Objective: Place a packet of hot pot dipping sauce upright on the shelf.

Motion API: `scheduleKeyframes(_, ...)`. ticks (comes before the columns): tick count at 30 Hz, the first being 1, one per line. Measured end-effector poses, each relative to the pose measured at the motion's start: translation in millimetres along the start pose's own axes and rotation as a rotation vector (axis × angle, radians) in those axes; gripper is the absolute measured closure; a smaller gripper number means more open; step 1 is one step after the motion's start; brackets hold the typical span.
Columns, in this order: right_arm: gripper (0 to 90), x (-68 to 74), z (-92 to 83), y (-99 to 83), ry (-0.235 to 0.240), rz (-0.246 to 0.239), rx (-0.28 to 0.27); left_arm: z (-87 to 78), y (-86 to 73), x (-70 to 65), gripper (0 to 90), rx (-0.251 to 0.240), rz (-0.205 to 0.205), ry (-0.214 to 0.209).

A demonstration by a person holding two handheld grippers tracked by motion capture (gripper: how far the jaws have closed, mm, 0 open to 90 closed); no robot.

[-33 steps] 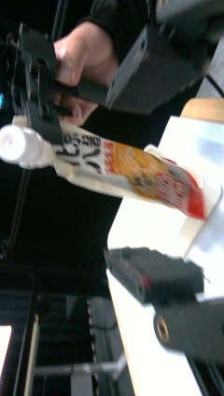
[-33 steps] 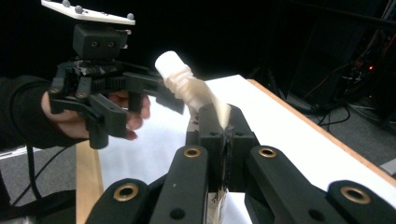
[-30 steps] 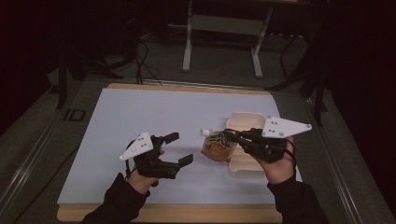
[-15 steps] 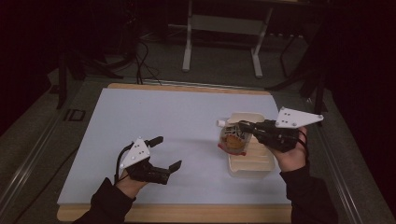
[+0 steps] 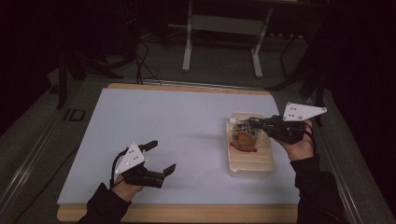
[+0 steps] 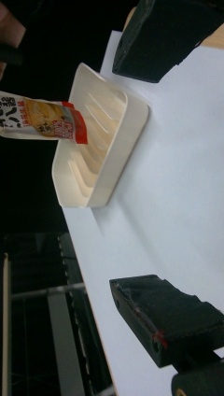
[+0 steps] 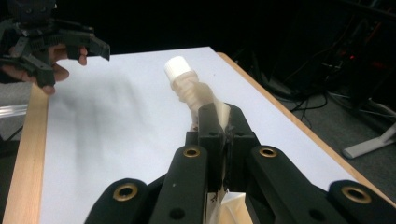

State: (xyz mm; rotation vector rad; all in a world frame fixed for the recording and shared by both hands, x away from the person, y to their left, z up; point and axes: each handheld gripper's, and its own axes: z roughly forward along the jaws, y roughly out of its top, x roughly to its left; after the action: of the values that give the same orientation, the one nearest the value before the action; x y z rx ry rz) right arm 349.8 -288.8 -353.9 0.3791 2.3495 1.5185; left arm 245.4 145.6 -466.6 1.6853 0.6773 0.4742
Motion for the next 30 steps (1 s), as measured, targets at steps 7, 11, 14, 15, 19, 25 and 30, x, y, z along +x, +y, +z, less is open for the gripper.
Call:
scheduleKeyframes(7,88.2,-17.0,4.9,-6.5,-0.002,-0.01,0.039,-1.9,-3.6,4.6,1.0,-0.004,-0.023,0.018)
scheduleKeyframes(11,88.2,-24.9,8.5,-12.1,-0.002,-0.001,0.041,-1.5,-6.5,6.3,1.0,0.004,-0.027,0.02)
scheduleKeyframes(14,88.2,-28.8,13.1,-13.6,-0.002,-0.01,0.064,-0.6,-8.0,6.5,1.0,0.008,-0.027,0.018)
scheduleKeyframes(15,88.2,-29.6,14.7,-14.1,-0.002,-0.019,0.074,-0.1,-8.7,6.3,1.0,0.006,-0.027,0.014)
scheduleKeyframes(19,88.1,-31.2,20.3,-17.3,0.012,-0.018,0.084,1.9,-10.3,5.3,1.0,0.029,-0.019,0.009)
scheduleKeyframes(25,87.9,-30.6,25.6,-21.2,0.045,0.001,0.074,2.6,-11.7,5.0,1.0,0.031,-0.019,0.008)
scheduleKeyframes(30,87.6,-29.6,29.0,-22.5,0.063,0.007,0.064,3.1,-12.8,5.4,1.0,0.022,-0.039,0.005)
